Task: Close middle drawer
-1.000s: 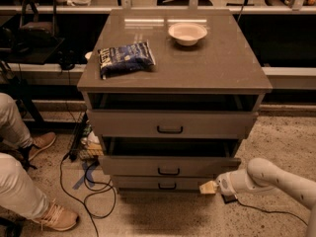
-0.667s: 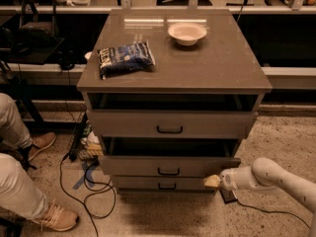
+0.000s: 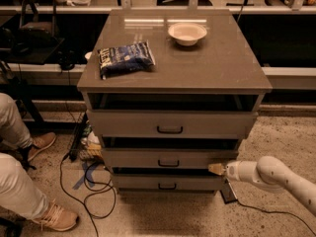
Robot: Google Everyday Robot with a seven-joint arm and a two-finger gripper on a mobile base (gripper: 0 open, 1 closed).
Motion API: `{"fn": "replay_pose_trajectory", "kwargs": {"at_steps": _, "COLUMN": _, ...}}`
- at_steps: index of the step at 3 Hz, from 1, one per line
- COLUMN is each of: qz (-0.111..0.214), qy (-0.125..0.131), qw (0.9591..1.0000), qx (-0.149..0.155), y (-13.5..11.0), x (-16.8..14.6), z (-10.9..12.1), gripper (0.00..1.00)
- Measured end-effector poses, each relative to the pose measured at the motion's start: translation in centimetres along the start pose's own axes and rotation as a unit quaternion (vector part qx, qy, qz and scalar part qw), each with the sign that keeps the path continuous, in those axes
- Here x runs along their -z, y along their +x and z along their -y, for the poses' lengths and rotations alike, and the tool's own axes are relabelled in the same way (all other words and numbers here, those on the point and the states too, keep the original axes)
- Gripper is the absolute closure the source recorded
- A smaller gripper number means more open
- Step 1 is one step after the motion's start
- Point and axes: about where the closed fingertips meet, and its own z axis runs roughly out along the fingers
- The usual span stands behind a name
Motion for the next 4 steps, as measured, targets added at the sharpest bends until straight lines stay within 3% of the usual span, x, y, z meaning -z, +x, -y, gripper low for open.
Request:
{"fn": "replay_pose_trajectory", "kwargs": {"at_steps": 1, "qz": 0.034, "qy": 0.005, "qw": 0.9993, "qx": 0.012, "y": -3.3, "x": -0.6, "z": 0.5, "gripper": 1.0}}
{"fn": "replay_pose_trajectory", "kwargs": {"at_steps": 3, "qz": 0.034, "qy": 0.005, "qw": 0.9993, "qx": 0.012, "y": -2.5, "x": -0.1, "z": 0.3, "gripper": 1.0}}
{"fn": "replay_pose_trajectory", "kwargs": {"at_steps": 4, "qz": 0.028, "qy": 0.007, "qw": 0.9995, "qx": -0.014, "y": -0.4, "x": 0.8, "z": -0.4, "gripper": 1.0}}
